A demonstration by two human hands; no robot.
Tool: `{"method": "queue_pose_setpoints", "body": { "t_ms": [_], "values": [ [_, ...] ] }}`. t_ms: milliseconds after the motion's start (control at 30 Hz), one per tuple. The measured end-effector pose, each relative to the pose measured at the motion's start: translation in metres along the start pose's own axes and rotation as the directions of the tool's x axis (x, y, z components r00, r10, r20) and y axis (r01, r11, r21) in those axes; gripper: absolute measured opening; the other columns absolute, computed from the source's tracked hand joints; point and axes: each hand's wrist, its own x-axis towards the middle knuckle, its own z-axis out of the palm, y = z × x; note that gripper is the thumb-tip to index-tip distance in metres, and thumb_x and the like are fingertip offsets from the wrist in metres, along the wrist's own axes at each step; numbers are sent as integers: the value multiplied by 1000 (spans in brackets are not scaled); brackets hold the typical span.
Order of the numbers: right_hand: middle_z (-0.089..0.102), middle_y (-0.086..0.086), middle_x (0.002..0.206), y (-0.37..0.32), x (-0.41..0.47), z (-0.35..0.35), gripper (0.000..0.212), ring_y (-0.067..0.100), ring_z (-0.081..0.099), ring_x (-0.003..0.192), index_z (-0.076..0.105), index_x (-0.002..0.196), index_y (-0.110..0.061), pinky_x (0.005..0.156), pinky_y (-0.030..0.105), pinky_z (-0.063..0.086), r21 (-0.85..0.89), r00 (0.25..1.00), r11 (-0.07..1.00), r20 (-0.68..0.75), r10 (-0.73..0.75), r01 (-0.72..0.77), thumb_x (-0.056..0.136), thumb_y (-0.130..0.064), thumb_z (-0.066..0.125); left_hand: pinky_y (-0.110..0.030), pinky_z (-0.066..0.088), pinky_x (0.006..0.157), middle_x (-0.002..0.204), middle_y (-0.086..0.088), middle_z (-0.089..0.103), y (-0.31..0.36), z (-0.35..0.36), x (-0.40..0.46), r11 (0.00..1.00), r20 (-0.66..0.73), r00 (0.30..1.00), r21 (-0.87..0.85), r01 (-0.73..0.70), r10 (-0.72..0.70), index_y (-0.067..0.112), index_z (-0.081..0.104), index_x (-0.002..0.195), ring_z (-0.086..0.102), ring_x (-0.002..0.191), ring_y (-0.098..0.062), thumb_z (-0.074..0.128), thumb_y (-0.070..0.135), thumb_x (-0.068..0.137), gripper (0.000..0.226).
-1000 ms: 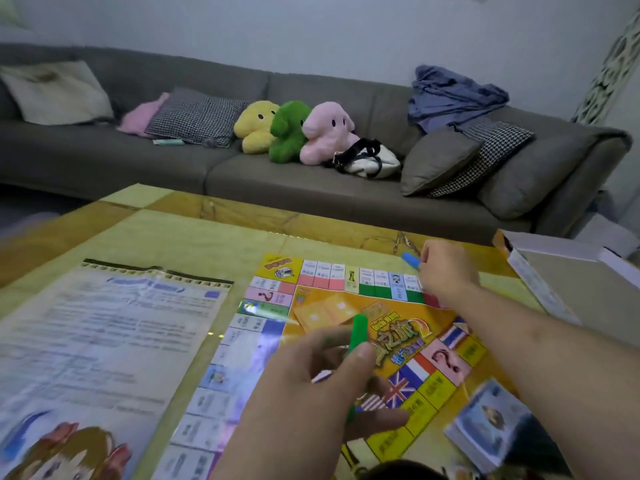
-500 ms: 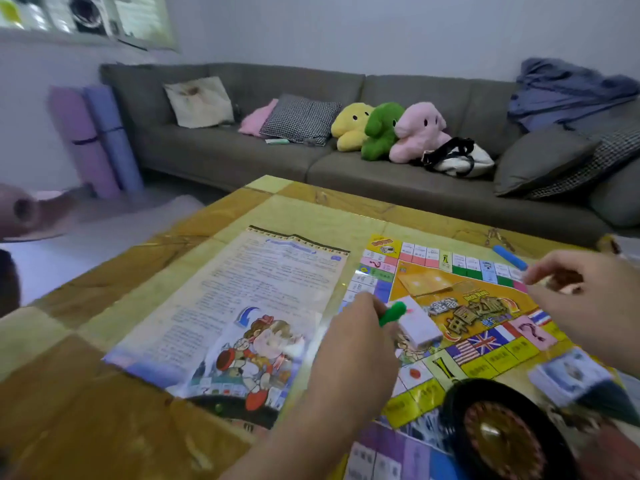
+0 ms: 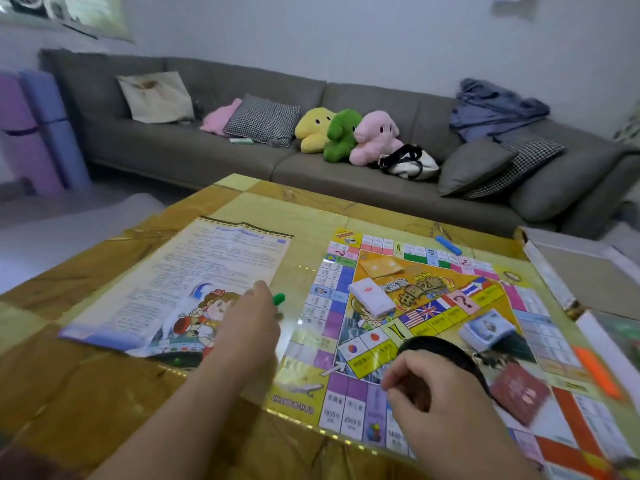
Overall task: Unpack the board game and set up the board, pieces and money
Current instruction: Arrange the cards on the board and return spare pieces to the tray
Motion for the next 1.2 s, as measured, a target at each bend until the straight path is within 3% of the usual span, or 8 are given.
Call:
{"method": "queue_pose_setpoints", "body": {
  "t_ms": [133,333,533,700,900,1033,1133,1200],
  "values": [
    [66,-13,86,-2,12,13,19,-9,55,97,66,80,-28,77,14,48,0,1000,1000,-5,26,-26,92,-13,68,-36,53,77,104,-3,57,8,-6,16,999,-129,991,-28,-44,40,14,55,112,57,92,-20,63,22,100,16],
    [65,-13,87,3,25,20,19,-5,58,93,64,81,-30,75,16,49,9,999,999,-12,49,-49,92,-16,67,-39,51,75,104,-4,58,33,11,48,983,-181,979,-144,-118,92,11,63,108,56,87,-21,65,27,100,18],
    [65,-12,88,16,18,15,18,0,59,95,66,81,-28,80,23,52,-8,998,998,-13,61,-61,91,-13,66,-48,50,86,119,-16,59,37,28,58,998,-116,992,49,-33,39,5,60,124,54,111,-35,65,38,99,41],
    [64,-13,92,25,-2,1,17,2,59,98,66,84,-28,81,22,52,-4,999,999,-20,49,-49,92,-13,67,-53,48,94,130,-22,55,51,14,42,994,-168,979,24,-109,111,3,53,132,48,121,-40,59,26,100,40],
    [64,-15,93,45,-37,-29,14,-6,57,99,67,88,-27,77,14,48,20,995,995,-7,95,-95,94,-15,66,-45,53,83,106,-8,63,101,6,-15,944,-100,946,-88,-318,310,15,63,109,60,97,-33,61,18,95,15],
    [64,-20,99,62,-45,-50,20,-5,58,93,65,93,-32,72,13,48,-6,985,985,-15,173,-173,98,-13,62,-40,52,71,90,3,62,134,3,-60,892,-55,905,-157,-425,422,19,61,96,60,80,-19,60,18,96,2],
    [63,-16,106,82,-26,-71,27,-1,60,93,62,103,-34,76,20,53,-52,976,975,-59,212,-215,98,-7,61,-28,45,63,84,12,62,147,5,-90,871,-39,899,-231,-434,437,25,61,94,58,76,-6,61,19,97,7],
    [64,-10,109,98,1,-86,34,7,62,96,61,110,-30,82,32,58,-79,960,961,-113,256,-265,93,-1,64,-24,42,61,82,12,64,152,4,-105,871,-14,912,-292,-396,410,30,61,95,59,75,-4,62,19,97,10]
  ]
}}
